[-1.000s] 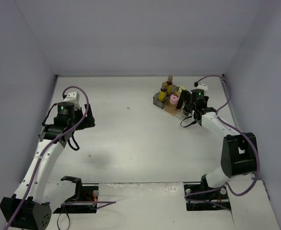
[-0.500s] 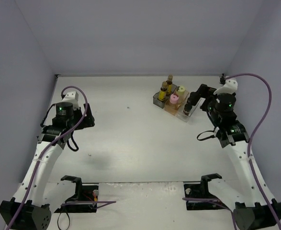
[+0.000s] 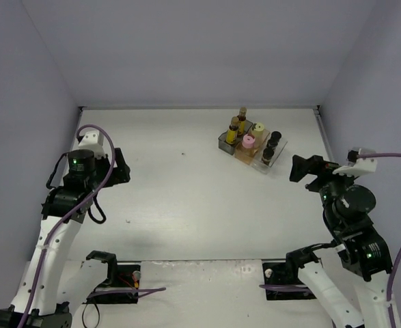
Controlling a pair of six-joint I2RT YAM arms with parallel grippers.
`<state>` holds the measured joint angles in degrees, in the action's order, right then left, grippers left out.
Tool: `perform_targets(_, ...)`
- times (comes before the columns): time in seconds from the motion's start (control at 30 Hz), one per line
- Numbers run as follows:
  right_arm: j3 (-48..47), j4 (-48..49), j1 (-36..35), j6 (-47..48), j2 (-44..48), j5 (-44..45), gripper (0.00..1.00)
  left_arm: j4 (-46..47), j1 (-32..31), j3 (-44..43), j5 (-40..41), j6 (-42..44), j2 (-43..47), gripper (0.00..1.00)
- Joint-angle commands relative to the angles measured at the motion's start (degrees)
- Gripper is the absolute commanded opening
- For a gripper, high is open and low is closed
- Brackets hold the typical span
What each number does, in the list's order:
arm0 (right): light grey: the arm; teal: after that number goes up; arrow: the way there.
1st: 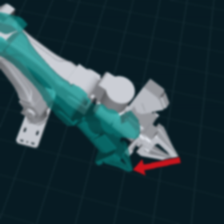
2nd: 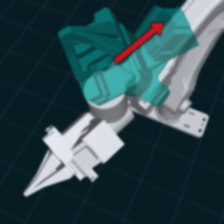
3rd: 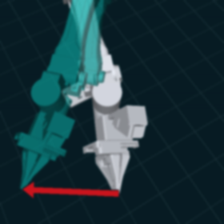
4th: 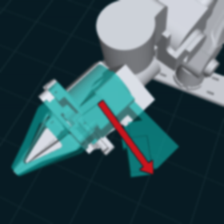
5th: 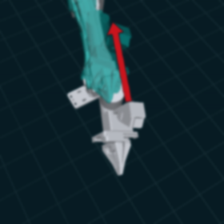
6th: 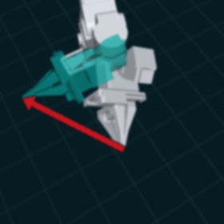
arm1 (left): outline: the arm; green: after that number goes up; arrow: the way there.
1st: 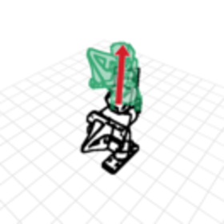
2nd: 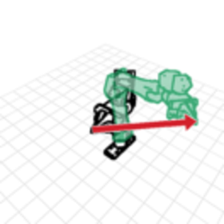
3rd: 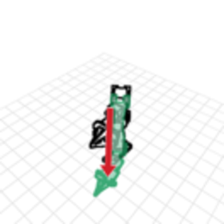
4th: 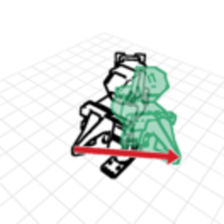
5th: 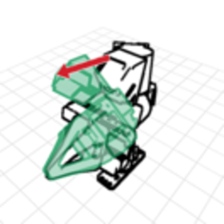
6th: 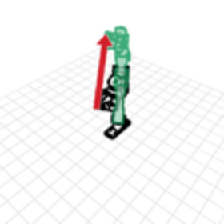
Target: Organize the condiment bottles
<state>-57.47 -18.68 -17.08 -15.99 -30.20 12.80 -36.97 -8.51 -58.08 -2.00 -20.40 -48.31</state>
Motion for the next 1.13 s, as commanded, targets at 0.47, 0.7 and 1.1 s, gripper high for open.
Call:
perform_targets(0.47, 7.4, 3.5, -2.4, 0.0, 10.3, 7.9, 1.00, 3.6, -0.3, 4.3, 2.3, 0.4, 1.3, 0.86)
perform_targets(0.7, 7.9, 3.8, -3.1, -0.2, 10.3, 8.9, 1.00, 3.6, -0.2, 5.2, 2.5, 0.3, 1.3, 0.85)
perform_targets(1.1, 7.7, 3.6, -3.1, -0.3, 8.9, 9.1, 1.00, 4.0, -0.6, 5.4, 2.0, 0.1, 1.0, 0.86)
